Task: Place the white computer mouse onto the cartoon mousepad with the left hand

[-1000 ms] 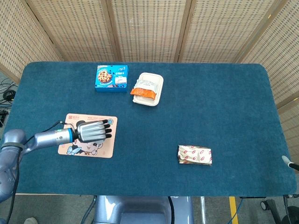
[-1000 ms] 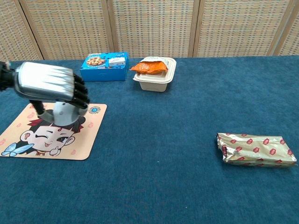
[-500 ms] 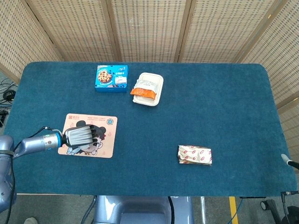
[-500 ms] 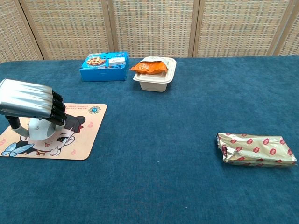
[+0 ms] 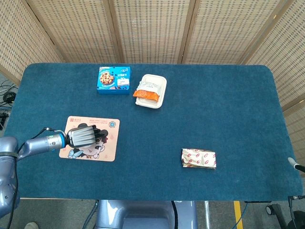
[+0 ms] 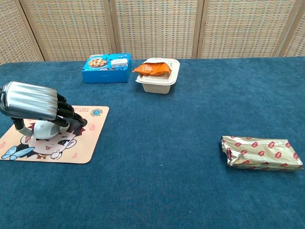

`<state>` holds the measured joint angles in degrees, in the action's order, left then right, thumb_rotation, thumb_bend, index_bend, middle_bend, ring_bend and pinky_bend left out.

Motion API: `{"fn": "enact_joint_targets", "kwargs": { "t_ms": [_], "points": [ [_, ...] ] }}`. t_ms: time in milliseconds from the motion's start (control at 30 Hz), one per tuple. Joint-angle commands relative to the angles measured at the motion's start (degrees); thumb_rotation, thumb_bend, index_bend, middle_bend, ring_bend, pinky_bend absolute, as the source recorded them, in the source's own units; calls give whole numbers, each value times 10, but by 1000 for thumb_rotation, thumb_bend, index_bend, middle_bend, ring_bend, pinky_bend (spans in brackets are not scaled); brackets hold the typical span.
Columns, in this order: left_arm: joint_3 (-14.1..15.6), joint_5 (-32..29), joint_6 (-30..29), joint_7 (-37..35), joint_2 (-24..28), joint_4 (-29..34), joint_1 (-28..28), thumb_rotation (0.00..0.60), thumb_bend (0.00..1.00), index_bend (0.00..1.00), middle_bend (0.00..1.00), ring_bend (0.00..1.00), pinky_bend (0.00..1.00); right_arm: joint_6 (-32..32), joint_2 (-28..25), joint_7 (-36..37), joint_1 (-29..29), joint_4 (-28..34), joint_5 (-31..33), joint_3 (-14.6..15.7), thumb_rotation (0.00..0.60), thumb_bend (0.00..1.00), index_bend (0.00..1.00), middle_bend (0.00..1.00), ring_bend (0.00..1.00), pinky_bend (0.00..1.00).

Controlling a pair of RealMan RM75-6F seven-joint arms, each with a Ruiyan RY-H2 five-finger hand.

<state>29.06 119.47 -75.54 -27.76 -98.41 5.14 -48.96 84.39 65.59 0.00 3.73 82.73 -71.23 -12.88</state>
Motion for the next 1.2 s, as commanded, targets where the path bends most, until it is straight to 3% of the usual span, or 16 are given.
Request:
{"fn": "enact_joint_targets", "kwargs": {
  "t_ms": [33,233,400,433,533,700,833,900,1033,1133,1200],
  "points": [
    [0,-1,-1,5,0,2,-1,600,67,54,0,81,315,1,-1,1,-1,1,-1,0,600,0,0,0,0,0],
    [-2,-6,-20,12,9,5,2,600,41,1,0,44,312,3,-2,1,-1,4,-5,1,600,0,0,0,0,0],
    [-16,-21,-90,-4,44,13,15,600,36,0,0,32,312,3,-2,0,-2,8,-10,5,600,0,0,0,0,0],
    [-30,-35,-143,-19,64,23,25,600,35,0,0,33,312,3,-2,0,-2,11,-13,7,600,0,0,0,0,0],
    [-61,-66,-213,-24,89,34,50,600,35,0,0,32,312,5,-4,0,-2,15,-19,10,600,0,0,0,0,0],
    [-147,-167,-222,-74,112,100,120,600,11,0,0,10,293,12,-8,2,-4,28,-33,14,600,0,0,0,0,0],
    [-180,-224,-165,-60,164,248,165,600,0,0,0,0,185,17,-11,2,-5,39,-47,20,600,0,0,0,0,0],
    [-186,-247,-139,-19,206,360,183,600,0,0,0,0,144,21,-13,3,-6,44,-55,23,600,0,0,0,0,0],
    [-203,-339,-86,176,307,651,231,600,0,0,0,0,80,26,-16,9,-8,51,-68,29,600,0,0,0,0,0],
    [-207,-419,-70,279,365,847,267,600,0,0,0,0,31,29,-18,13,-10,54,-80,35,600,0,0,0,0,0],
    [-209,-446,-77,309,385,920,285,600,0,0,0,0,5,33,-19,14,-12,55,-87,38,600,0,0,0,0,0]
  ]
}}
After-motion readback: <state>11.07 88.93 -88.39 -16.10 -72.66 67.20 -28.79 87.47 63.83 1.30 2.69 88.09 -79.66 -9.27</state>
